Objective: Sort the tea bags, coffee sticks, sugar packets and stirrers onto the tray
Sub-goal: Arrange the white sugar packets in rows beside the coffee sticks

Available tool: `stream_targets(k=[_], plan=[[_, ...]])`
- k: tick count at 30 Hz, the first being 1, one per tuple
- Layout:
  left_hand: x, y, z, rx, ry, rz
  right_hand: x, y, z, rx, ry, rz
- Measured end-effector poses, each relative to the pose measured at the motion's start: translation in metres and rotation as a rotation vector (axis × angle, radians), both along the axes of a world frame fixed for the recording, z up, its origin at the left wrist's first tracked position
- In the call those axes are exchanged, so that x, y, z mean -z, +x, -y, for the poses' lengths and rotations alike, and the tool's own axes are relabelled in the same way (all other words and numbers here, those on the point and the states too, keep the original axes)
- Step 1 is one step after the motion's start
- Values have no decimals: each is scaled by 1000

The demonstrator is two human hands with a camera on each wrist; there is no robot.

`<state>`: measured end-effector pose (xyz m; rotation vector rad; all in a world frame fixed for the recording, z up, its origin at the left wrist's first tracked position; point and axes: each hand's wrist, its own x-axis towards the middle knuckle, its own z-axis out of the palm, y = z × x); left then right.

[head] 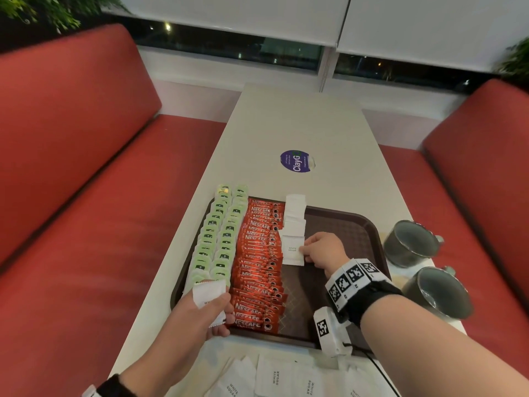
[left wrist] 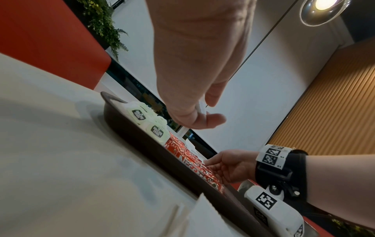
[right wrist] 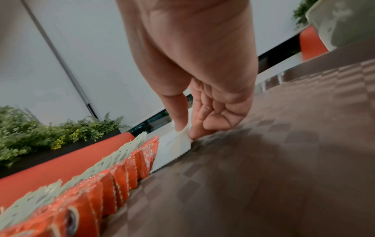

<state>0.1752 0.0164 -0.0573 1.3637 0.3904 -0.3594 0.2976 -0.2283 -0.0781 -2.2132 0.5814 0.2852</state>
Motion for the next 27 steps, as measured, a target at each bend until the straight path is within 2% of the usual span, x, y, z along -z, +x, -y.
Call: stream_targets(k=[4,7,9,11,19,27], plan=[[-1,1,-5,-15,9,4,-6,4,1,-128,-224,87],[-1,3,-8,-18,3,-4,-11,8,-2,-359,-339,134],[-1,3,-8,-20,1,-11,-12,11,-5,-519,-421,109],[-1,3,-8,-18,-2,-19,-12,14,-7,-607,-509,66],[4,2,-10,-22,-13,-25,-11,16,-4,-661,-540,38],[8,3,-7,-22,-10,-32,-11,18,-3,-638,-524,32]])
